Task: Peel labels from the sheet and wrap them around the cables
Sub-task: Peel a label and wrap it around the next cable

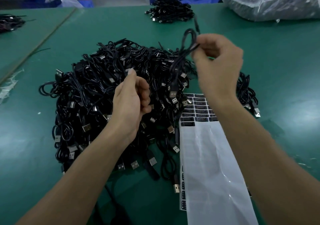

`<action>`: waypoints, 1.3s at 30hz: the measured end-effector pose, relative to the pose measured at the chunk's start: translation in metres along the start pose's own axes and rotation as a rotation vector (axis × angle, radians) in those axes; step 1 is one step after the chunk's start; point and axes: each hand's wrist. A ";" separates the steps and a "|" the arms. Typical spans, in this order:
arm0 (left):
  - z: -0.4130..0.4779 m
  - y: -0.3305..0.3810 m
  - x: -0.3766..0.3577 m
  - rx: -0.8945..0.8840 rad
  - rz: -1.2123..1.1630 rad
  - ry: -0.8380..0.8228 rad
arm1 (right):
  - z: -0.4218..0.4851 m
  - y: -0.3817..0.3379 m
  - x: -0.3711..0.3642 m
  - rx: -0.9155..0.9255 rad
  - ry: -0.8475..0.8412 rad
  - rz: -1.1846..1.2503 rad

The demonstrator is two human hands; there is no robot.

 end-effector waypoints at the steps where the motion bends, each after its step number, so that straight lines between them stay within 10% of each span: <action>1: 0.000 0.000 0.000 -0.003 0.001 -0.004 | -0.002 -0.001 0.006 -0.055 0.005 0.075; 20: -0.006 0.004 -0.005 -0.198 0.163 -0.170 | -0.087 0.004 0.028 -0.127 -0.667 0.359; 31: -0.011 0.003 -0.008 -0.097 0.229 -0.202 | -0.030 0.028 0.068 -0.403 -0.268 0.056; 39: -0.017 -0.015 -0.013 -0.176 0.514 -0.249 | -0.042 0.048 0.075 -0.331 -0.394 -0.402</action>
Point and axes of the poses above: each hand's wrist, its own z-axis towards the middle knuckle, its own x-axis out of the back of the hand, y = z × x, and after that the axes turned 8 degrees about y, right-handed
